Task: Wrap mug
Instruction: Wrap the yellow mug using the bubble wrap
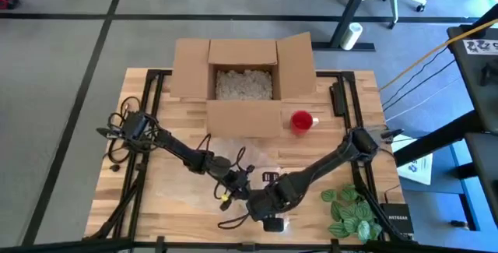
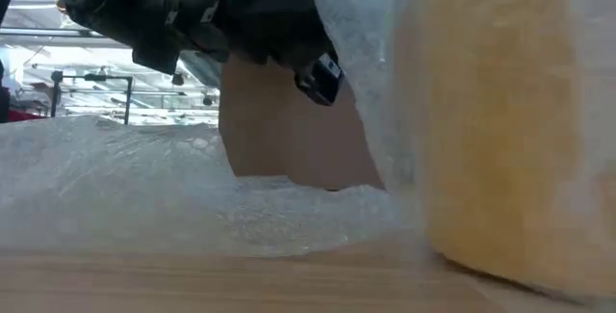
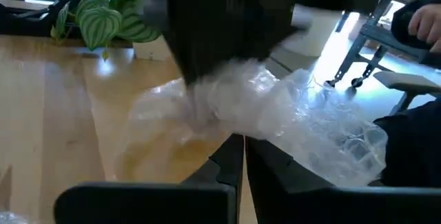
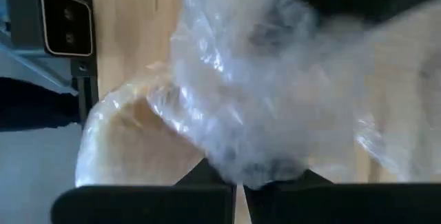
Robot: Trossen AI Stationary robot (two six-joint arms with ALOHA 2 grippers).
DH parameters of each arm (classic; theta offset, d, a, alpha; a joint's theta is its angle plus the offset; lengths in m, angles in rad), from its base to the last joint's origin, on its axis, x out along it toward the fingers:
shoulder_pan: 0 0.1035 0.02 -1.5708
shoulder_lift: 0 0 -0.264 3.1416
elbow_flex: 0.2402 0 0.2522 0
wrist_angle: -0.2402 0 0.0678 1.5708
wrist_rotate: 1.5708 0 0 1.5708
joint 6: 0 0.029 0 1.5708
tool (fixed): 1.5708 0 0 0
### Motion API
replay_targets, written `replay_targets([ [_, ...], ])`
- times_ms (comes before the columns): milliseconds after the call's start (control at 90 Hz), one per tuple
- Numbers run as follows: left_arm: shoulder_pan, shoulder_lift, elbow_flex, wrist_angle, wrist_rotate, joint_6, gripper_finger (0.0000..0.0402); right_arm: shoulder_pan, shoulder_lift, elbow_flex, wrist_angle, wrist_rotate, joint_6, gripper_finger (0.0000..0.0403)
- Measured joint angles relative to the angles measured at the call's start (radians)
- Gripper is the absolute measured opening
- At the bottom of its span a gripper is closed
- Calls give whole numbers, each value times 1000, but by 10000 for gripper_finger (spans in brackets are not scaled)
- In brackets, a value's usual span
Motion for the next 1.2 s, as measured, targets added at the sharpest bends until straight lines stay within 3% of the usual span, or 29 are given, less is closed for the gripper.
replay_targets([
  [367,-58,-4,16,7,-5,-27,0,12,40,-95,189,-31,3,0],
  [611,-91,-4,103,-111,-3,34,0,22,29,-102,246,-22,26,0],
  [933,-90,-4,159,-224,-6,58,0,33,24,-103,267,-4,48,0],
  [1200,-88,-10,164,-252,-41,56,0,37,-27,-32,137,59,115,0],
])
